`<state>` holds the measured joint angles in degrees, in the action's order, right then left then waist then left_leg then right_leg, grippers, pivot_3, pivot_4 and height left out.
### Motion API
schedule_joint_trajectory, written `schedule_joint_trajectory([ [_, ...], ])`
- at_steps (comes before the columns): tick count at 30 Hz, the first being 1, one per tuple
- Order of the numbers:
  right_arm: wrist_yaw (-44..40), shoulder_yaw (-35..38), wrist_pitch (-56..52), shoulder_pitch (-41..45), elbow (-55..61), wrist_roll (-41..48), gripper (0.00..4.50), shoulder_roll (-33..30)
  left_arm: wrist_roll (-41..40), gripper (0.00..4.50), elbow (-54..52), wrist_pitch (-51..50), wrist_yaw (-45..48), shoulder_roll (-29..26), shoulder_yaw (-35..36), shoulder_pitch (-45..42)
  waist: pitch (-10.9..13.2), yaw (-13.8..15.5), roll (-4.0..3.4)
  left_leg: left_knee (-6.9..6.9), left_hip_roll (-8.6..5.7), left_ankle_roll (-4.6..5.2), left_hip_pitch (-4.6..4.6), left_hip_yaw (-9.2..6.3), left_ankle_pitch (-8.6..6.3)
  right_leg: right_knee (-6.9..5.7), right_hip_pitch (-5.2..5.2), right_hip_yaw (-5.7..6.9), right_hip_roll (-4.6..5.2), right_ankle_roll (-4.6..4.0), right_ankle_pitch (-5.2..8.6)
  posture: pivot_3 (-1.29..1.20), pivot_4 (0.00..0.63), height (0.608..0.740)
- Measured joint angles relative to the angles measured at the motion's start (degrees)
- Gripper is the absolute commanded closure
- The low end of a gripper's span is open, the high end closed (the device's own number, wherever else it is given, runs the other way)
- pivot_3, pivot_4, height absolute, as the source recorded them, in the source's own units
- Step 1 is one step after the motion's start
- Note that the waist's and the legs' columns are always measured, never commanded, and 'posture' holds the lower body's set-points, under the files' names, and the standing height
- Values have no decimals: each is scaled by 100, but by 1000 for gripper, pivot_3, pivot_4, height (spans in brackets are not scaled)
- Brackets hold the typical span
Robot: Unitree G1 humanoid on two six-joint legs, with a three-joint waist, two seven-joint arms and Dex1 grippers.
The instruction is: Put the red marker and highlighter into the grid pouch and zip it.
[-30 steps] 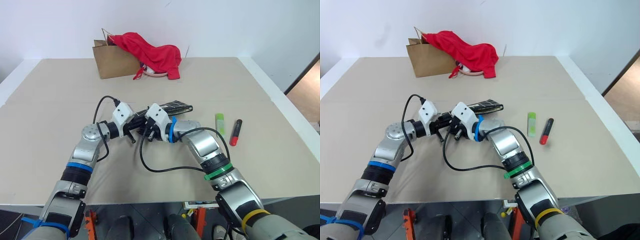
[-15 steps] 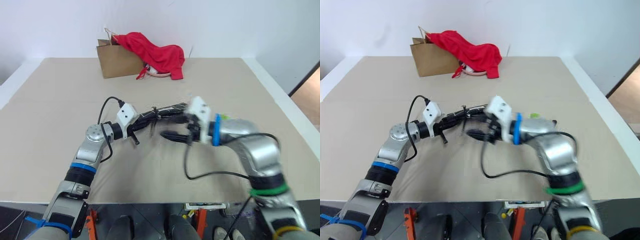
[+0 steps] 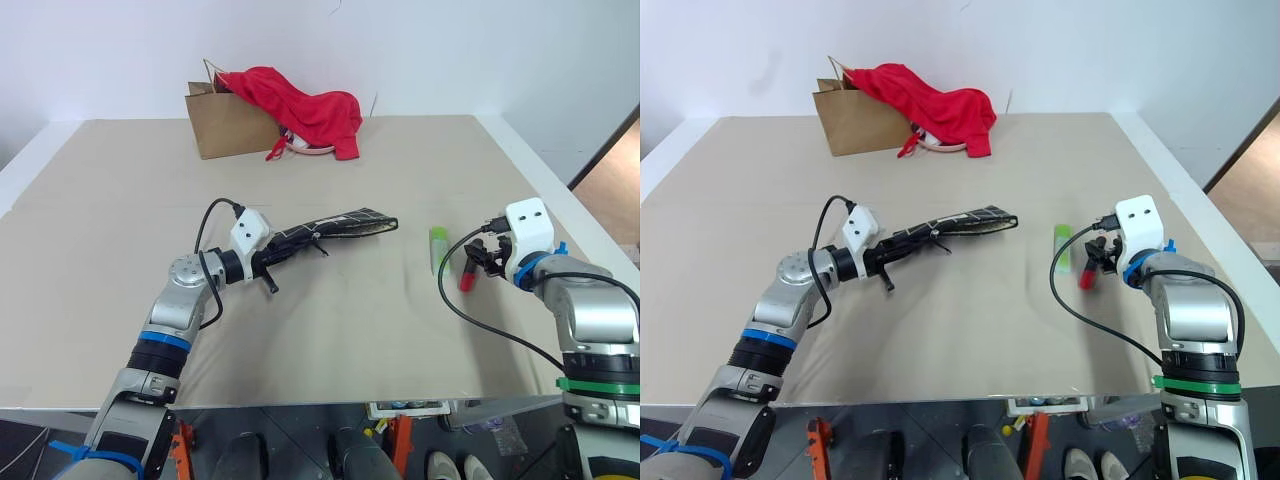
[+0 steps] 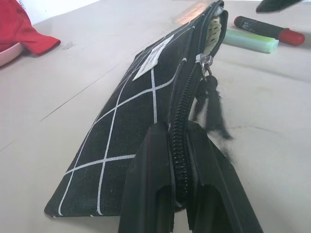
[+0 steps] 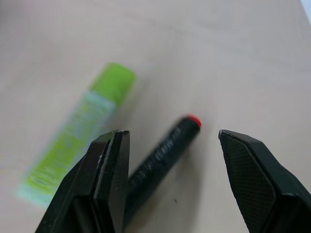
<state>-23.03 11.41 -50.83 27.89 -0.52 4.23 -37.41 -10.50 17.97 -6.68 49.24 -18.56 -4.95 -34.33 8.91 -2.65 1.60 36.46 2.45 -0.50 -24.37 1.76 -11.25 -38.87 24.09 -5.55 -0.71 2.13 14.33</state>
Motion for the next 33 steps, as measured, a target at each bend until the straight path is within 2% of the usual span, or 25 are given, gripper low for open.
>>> schedule_joint_trajectory([
  [9,349,-37,-467,-92,157,68,1312,547,-4,4500,16,20,-11,16,1,1,0,-2,0,0,2,0,0,-5,0,-1,0,6,-3,5,3,0,150,740],
  [16,647,-22,-650,-171,263,39,1312,613,-16,4500,71,60,-35,54,26,1,0,-1,0,0,0,0,-1,-5,0,0,-1,6,0,6,3,0,150,740],
  [17,709,-2,-650,-197,278,34,1800,612,-17,4500,87,64,-38,66,27,1,0,-1,0,0,0,0,-1,-5,0,0,-1,6,-1,6,4,0,150,740],
  [18,732,12,-649,-225,291,33,1972,611,-18,4500,113,69,-40,78,28,1,0,-1,0,0,0,0,-1,-6,0,0,-1,6,-1,8,5,0,150,740],
  [20,770,21,-644,-265,307,32,2853,610,-20,4500,135,76,-40,93,28,1,0,-1,0,0,0,0,-1,-6,0,0,-1,6,-1,23,14,0,150,740],
  [24,843,74,-625,-296,306,28,3988,589,-22,4500,169,132,-23,94,30,1,0,-1,0,0,0,0,-1,-4,0,0,-1,4,-1,25,14,0,150,740],
  [28,837,106,-427,-294,306,56,3988,589,-25,4500,185,135,33,93,30,1,0,-2,0,0,0,0,-1,-4,0,0,0,4,-1,26,15,0,150,740],
  [33,345,-13,626,-152,314,108,3988,269,-82,4500,196,133,136,80,32,1,1,-7,-1,0,-1,0,-1,-2,0,0,0,2,-1,26,15,0,150,740],
])
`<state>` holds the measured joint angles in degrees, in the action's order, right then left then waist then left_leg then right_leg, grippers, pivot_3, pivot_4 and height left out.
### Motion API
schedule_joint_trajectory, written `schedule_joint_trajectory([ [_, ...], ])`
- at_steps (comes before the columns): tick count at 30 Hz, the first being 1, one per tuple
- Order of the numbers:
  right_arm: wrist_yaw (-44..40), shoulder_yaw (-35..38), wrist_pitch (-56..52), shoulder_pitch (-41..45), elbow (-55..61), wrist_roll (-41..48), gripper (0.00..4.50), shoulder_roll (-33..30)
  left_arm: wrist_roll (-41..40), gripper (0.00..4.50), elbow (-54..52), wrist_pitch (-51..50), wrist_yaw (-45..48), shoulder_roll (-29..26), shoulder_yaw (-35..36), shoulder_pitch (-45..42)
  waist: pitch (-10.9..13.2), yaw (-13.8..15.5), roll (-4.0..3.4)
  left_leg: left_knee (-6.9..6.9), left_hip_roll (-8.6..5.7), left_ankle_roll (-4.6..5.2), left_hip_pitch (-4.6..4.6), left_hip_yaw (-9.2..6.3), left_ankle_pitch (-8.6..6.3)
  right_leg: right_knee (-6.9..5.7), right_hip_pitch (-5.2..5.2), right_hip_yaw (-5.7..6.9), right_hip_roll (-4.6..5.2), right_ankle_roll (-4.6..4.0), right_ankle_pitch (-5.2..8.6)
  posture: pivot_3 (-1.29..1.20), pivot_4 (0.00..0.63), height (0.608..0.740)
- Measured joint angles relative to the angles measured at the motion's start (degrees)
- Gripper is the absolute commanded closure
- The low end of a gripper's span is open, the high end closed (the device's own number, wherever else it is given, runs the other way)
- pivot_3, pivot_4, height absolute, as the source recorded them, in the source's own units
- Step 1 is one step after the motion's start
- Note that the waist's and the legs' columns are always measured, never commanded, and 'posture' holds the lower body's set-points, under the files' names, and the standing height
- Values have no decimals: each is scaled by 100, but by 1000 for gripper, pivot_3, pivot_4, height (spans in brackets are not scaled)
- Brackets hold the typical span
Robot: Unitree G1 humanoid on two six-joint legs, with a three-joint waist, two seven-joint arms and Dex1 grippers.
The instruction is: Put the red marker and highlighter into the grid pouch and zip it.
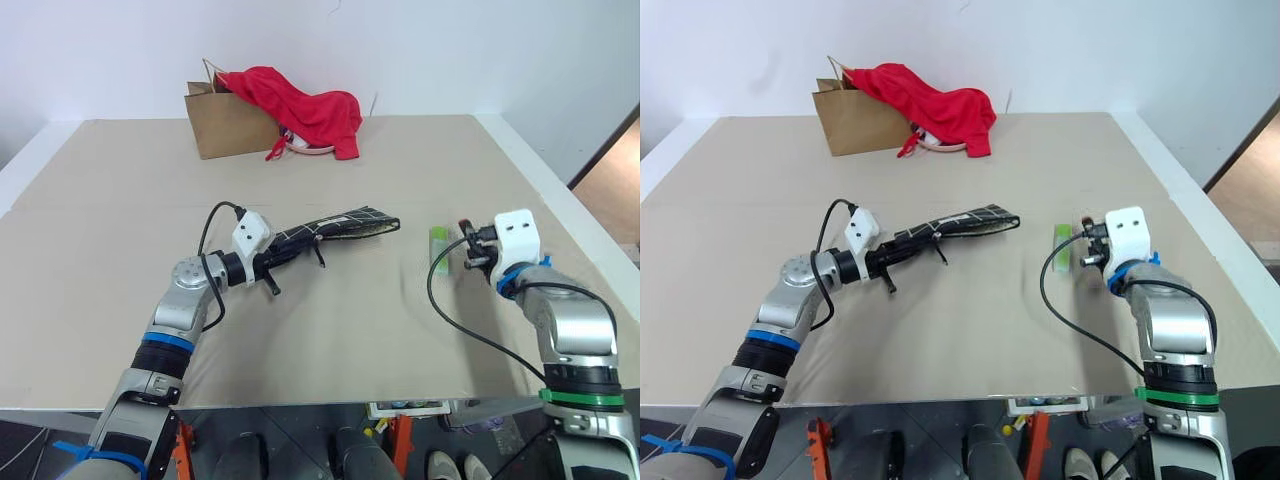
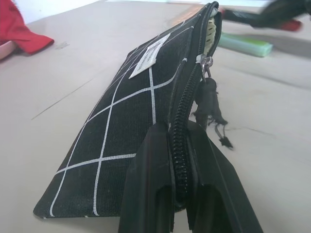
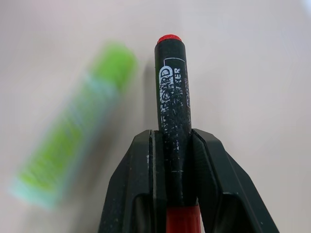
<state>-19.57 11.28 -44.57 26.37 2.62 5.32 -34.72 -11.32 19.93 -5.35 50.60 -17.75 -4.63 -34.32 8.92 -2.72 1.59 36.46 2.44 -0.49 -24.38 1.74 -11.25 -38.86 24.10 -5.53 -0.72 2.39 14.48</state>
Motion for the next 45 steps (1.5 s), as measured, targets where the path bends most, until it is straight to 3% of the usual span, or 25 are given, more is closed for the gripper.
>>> schedule_joint_trajectory([
  [4,-844,-87,1328,247,145,2,3988,-774,-42,4500,-3,-15,84,-20,2,1,1,2,-1,-2,0,1,0,-2,-1,5,-1,3,0,3,2,0,150,740],
  [9,-2785,-695,2335,-250,1160,443,3988,-1609,-64,4500,-12,-21,155,-44,4,5,3,4,3,-4,5,8,0,-11,-7,8,-7,13,-4,-2,8,0,150,740],
  [13,-3196,-1113,2740,-336,1192,193,3988,-1862,-102,4500,-17,-23,154,-46,8,5,4,5,3,5,1,6,0,-3,-6,8,-7,6,2,1,4,0,150,740],
  [35,-3304,-2267,3821,557,35,-1171,3988,-1642,-153,4500,-363,-202,482,-21,-234,41,5,20,5,5,4,-1,4,-1,-2,6,-6,6,0,-4,1,0,150,740],
  [45,-3425,-3378,4504,1475,-465,-2085,3988,-390,-146,4500,-368,-243,535,-167,-207,77,5,21,5,5,12,-2,4,-5,-1,-5,-1,11,-8,-35,-11,0,150,740],
])
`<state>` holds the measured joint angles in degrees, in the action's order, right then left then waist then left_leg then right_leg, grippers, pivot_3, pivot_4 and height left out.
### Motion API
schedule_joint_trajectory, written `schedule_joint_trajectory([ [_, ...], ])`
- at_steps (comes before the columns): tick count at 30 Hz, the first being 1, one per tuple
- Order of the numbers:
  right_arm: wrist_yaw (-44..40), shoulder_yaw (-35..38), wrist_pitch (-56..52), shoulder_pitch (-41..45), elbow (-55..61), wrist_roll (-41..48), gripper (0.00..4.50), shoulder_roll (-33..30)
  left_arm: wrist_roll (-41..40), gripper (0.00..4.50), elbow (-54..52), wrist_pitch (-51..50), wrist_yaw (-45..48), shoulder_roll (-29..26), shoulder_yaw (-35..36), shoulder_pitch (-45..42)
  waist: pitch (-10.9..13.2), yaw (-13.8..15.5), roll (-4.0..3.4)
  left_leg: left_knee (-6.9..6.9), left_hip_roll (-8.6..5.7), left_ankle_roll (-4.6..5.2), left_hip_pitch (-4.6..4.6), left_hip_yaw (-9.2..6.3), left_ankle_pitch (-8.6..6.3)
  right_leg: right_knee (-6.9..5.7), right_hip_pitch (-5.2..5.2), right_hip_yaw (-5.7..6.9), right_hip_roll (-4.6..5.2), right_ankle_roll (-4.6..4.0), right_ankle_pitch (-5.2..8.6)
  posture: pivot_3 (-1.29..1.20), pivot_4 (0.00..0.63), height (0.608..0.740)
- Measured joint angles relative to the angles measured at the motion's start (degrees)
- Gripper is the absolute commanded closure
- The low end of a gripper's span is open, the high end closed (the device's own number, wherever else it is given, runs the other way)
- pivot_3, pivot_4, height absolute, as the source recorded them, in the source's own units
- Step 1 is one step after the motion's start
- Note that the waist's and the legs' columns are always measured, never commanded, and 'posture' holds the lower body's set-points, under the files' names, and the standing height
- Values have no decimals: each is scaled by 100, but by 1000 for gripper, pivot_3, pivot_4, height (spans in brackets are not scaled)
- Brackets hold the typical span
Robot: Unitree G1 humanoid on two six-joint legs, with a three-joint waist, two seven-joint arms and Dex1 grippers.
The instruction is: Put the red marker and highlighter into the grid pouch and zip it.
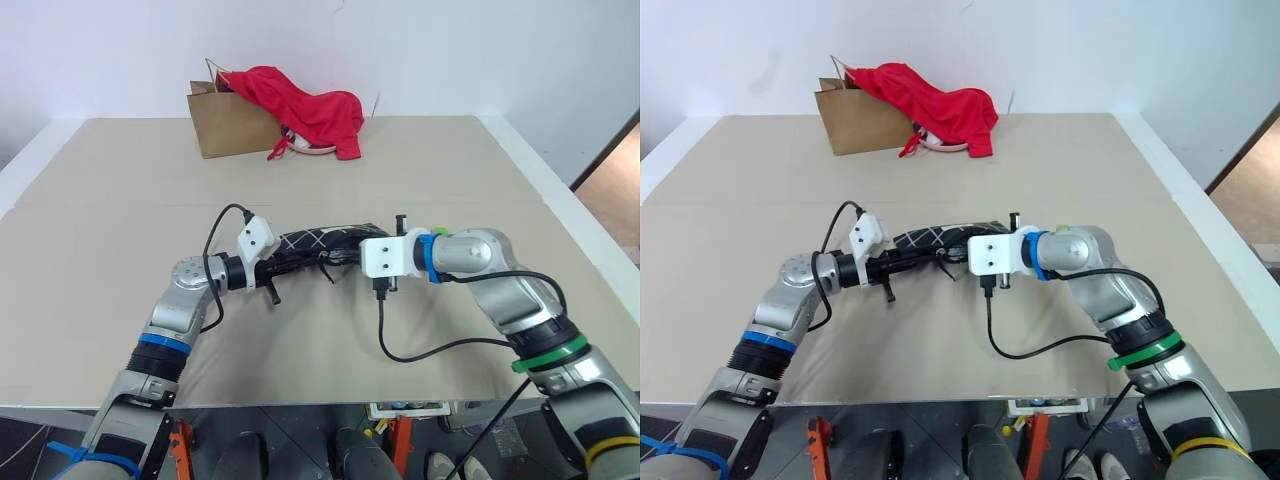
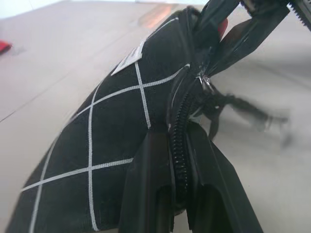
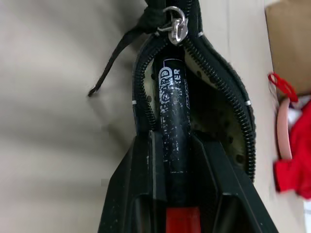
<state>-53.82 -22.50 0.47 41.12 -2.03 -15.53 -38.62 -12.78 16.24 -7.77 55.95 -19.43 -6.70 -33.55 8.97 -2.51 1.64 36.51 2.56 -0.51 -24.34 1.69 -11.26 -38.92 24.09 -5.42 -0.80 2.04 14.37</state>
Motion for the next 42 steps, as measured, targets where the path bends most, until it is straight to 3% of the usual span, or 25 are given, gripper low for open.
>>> schedule_joint_trajectory([
  [3,12,-7,48,140,-197,-105,3988,270,1,4500,0,-15,-25,-30,93,3,0,2,1,2,-6,0,-1,3,0,1,-1,-2,8,-1,-1,0,150,740],
  [4,10,2,59,161,-250,-111,2953,325,1,4500,0,-21,-39,-36,112,4,0,2,1,2,-7,0,-1,3,0,0,-1,-2,9,-1,-1,0,150,740],
  [10,-1,-80,482,177,-335,-63,113,536,-28,4500,-202,-111,-50,84,-8,0,1,3,2,2,-7,0,-5,-2,0,0,0,5,9,-6,-3,0,150,740],
  [19,133,339,618,177,-499,-33,41,85,-145,4500,-343,-278,-55,59,2,30,1,2,2,1,-6,0,-5,-3,0,-1,0,5,7,-6,-2,0,150,740],
  [28,66,954,6,101,-28,580,41,-21,-257,4500,-343,-357,-55,96,0,30,1,2,2,2,-6,0,-4,-3,0,-1,-1,5,8,-5,-2,0,150,740],
  [32,-145,1831,-1909,-482,1202,2000,41,-1,-247,4500,-322,-333,-60,120,-17,32,1,11,2,1,-7,0,-9,-11,0,-1,-3,10,10,-8,-1,0,150,740],
  [33,-147,2232,-2818,-895,1853,2469,41,-175,-238,4500,-312,-314,-55,138,-40,38,-1,33,5,1,-7,0,-9,-18,-1,1,-10,22,14,-9,3,0,150,740],
  [36,-80,2576,-4168,-1916,2552,3001,41,-451,-232,4500,-288,-228,-57,46,-3,151,0,55,7,2,-8,0,-2,-19,-2,0,-15,26,15,-13,9,0,150,740],
  [42,561,2887,-5292,-2294,3100,3465,41,-402,-229,4500,-272,-218,-47,34,-15,160,2,-15,6,4,-1,-3,12,-16,4,-2,-17,16,1,14,10,0,150,740],
])
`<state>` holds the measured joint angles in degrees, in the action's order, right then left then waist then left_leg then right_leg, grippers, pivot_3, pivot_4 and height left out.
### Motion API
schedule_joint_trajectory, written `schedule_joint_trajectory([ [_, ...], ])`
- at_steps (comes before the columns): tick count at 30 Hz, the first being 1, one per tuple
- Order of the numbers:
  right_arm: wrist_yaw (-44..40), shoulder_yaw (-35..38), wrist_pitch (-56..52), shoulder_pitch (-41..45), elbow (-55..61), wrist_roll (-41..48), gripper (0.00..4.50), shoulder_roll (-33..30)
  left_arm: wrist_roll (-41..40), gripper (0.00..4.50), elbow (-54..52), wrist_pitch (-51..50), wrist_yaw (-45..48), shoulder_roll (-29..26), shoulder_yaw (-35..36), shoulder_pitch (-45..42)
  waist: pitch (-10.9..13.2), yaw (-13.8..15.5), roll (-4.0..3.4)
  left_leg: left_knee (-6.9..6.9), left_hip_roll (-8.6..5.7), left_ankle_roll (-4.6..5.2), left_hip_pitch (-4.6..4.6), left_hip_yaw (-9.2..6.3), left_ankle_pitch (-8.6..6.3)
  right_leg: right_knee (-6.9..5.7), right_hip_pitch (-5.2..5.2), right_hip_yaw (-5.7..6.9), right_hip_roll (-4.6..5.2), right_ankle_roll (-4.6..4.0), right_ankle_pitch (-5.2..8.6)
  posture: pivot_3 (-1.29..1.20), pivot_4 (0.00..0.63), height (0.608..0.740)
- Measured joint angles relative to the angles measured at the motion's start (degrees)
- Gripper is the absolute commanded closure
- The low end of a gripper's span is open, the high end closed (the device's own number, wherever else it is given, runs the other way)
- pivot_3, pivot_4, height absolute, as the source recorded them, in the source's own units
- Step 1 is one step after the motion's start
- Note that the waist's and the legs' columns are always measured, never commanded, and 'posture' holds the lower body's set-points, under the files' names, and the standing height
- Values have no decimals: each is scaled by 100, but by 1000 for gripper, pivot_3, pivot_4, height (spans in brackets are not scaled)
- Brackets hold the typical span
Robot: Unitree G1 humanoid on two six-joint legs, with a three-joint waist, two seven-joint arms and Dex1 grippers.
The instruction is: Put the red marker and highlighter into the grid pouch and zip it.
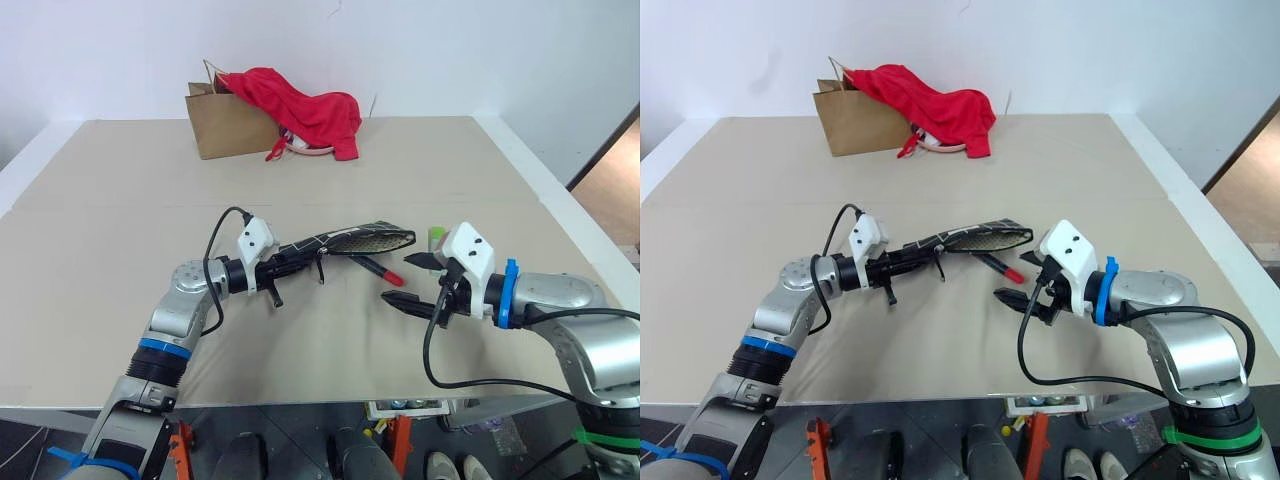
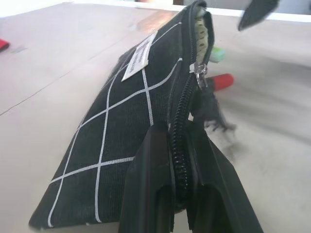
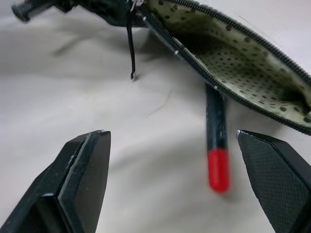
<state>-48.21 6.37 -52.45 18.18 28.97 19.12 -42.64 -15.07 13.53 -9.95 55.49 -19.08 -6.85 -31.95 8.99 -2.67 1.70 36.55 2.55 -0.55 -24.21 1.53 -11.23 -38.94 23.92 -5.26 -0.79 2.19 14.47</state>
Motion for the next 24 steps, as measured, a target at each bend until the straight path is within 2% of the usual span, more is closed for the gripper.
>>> schedule_joint_trajectory([
  [4,370,-18,-15,-3,-253,-85,41,126,0,4500,19,9,17,-6,0,-2,-1,2,1,0,0,0,0,2,6,0,-1,-1,0,0,-2,0,150,740],
  [16,958,-806,268,530,-1734,-355,41,721,27,4500,132,47,102,-14,-1,-20,0,5,1,-6,-2,0,-8,3,5,2,5,-3,2,6,4,0,150,740],
  [17,964,-829,285,545,-1776,-365,430,743,31,4500,132,47,101,-14,-2,-20,0,5,1,-6,-2,0,-7,4,5,2,5,-4,2,6,4,0,150,740],
  [18,967,-861,305,550,-1828,-370,587,765,36,4500,132,48,102,-13,-2,-20,0,6,1,-6,-3,0,-8,4,5,2,5,-3,3,6,4,0,150,740],
  [19,959,-935,332,638,-1985,-379,1174,797,40,4500,131,47,93,-21,1,-18,0,4,1,-6,-3,0,-8,4,5,2,5,-4,3,7,4,0,150,740],
  [20,960,-956,342,662,-2016,-385,1174,802,40,4500,131,47,90,-21,0,-18,0,3,1,-6,-3,0,-8,6,5,2,6,-7,3,7,4,0,150,740],
  [24,853,-1095,440,769,-2113,-379,2566,812,42,4500,112,45,22,-22,1,-9,0,4,1,-6,-2,0,-8,2,5,2,5,-1,2,7,4,0,150,740],
])
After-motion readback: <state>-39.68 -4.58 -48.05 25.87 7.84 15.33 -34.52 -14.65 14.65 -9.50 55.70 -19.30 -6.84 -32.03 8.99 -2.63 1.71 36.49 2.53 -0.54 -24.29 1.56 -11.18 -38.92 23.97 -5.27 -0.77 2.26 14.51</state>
